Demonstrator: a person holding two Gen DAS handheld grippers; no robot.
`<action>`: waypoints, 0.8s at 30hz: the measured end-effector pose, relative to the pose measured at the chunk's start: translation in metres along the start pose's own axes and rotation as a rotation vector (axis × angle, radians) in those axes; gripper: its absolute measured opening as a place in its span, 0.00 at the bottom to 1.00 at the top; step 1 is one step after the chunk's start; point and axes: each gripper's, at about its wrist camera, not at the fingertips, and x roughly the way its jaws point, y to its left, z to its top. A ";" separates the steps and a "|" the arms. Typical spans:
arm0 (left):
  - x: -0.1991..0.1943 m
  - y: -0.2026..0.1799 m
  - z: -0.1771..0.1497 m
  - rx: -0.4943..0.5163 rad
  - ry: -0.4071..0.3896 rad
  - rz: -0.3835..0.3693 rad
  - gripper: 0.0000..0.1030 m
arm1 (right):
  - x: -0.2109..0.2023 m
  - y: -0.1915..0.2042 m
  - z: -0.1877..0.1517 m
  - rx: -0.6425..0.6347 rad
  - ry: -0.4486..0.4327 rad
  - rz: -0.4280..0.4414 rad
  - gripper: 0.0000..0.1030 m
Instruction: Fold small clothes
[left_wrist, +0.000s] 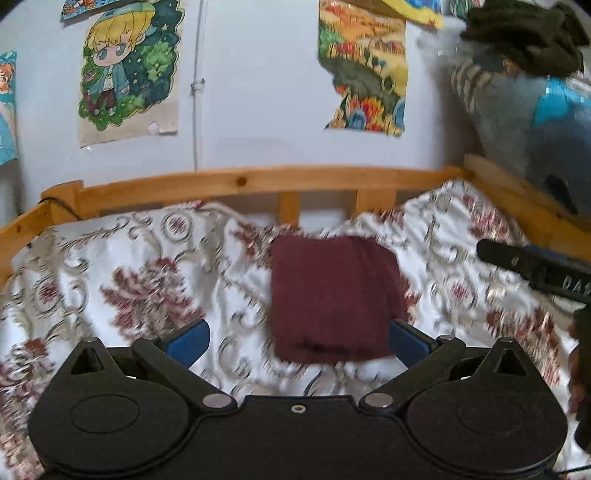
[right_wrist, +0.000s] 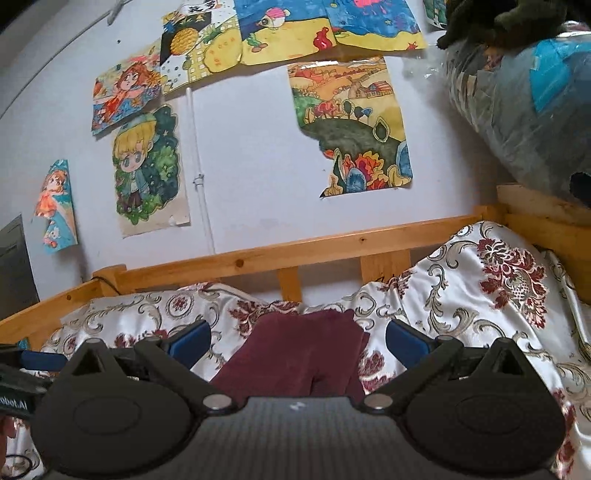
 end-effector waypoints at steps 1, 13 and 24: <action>-0.003 0.002 -0.003 0.002 0.011 0.009 0.99 | -0.005 0.004 -0.003 0.000 0.004 -0.010 1.00; -0.001 0.028 -0.059 -0.152 0.004 0.040 0.99 | -0.036 0.021 -0.042 -0.020 0.034 -0.098 1.00; 0.021 0.028 -0.075 -0.075 0.004 0.104 0.99 | -0.032 0.012 -0.085 0.010 0.088 -0.183 1.00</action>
